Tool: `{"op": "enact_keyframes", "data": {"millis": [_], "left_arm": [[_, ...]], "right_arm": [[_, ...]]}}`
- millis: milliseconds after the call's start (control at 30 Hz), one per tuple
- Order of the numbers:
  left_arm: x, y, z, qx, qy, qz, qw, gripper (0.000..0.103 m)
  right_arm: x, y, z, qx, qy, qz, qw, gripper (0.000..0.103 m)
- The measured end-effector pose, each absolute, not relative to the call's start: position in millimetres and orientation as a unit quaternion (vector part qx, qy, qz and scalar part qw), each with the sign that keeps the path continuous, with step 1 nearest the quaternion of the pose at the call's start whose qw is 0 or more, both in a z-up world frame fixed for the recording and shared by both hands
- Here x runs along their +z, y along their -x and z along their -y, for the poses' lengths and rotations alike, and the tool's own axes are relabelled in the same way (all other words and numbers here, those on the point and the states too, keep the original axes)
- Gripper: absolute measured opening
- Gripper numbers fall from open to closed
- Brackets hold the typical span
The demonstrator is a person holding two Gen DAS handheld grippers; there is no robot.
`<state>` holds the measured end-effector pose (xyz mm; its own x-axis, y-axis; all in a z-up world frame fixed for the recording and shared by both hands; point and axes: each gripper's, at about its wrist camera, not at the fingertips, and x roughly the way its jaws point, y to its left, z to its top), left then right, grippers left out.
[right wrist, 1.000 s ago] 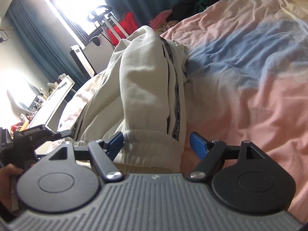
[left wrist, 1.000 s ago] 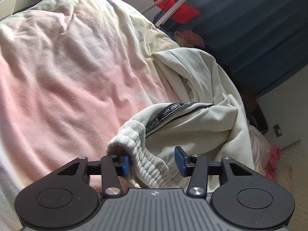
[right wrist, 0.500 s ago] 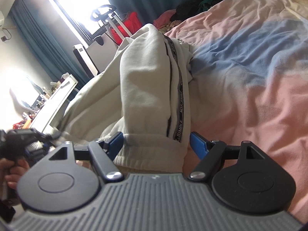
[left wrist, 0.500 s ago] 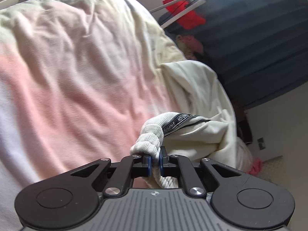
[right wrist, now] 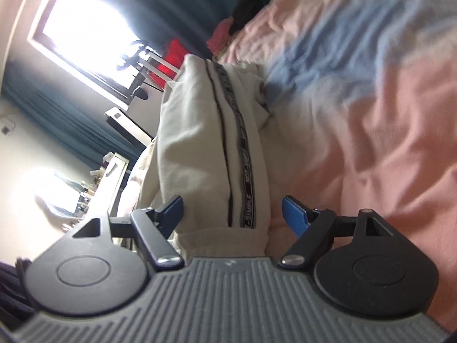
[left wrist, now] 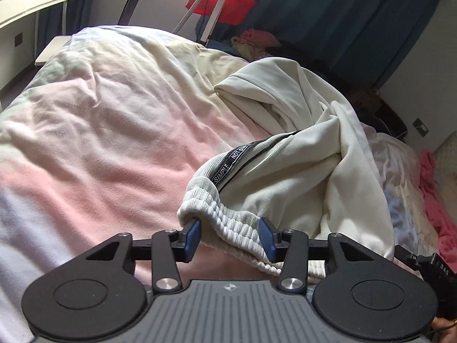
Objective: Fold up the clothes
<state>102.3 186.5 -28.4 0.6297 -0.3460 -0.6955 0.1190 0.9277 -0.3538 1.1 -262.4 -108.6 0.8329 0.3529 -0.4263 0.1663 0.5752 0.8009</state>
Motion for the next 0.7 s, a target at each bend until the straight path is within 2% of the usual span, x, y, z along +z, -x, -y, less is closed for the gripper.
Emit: {"op": "enact_keyframes", "data": {"millis": [33, 200, 333, 500, 567, 633, 700], "left_arm": [[-26, -101, -185, -0.125, 0.133, -0.402, 0.897, 0.062], [-31, -110, -183, -0.081, 0.127, -0.401, 0.904, 0.066], [-42, -125, -187, -0.038, 0.103, -0.412, 0.905, 0.066], [-51, -134, -197, -0.081, 0.17, -0.406, 0.894, 0.061], [-54, -134, -193, -0.096, 0.181, -0.407, 0.89, 0.053], [-56, -134, -185, -0.093, 0.165, -0.407, 0.894, 0.049], [-57, -135, -180, -0.081, 0.148, -0.399, 0.901, 0.032]], "right_arm": [[-113, -4, 263, 0.061, -0.471, -0.289, 0.831, 0.079], [-121, -15, 255, 0.08, -0.466, -0.302, 0.828, 0.078], [-127, -22, 253, 0.094, -0.47, -0.308, 0.822, 0.078], [-126, -26, 251, 0.119, -0.462, -0.311, 0.822, 0.076], [-123, -25, 249, 0.118, -0.444, -0.312, 0.832, 0.068], [-120, -26, 246, 0.11, -0.423, -0.315, 0.843, 0.049], [-118, -25, 245, 0.106, -0.406, -0.315, 0.851, 0.037]]}}
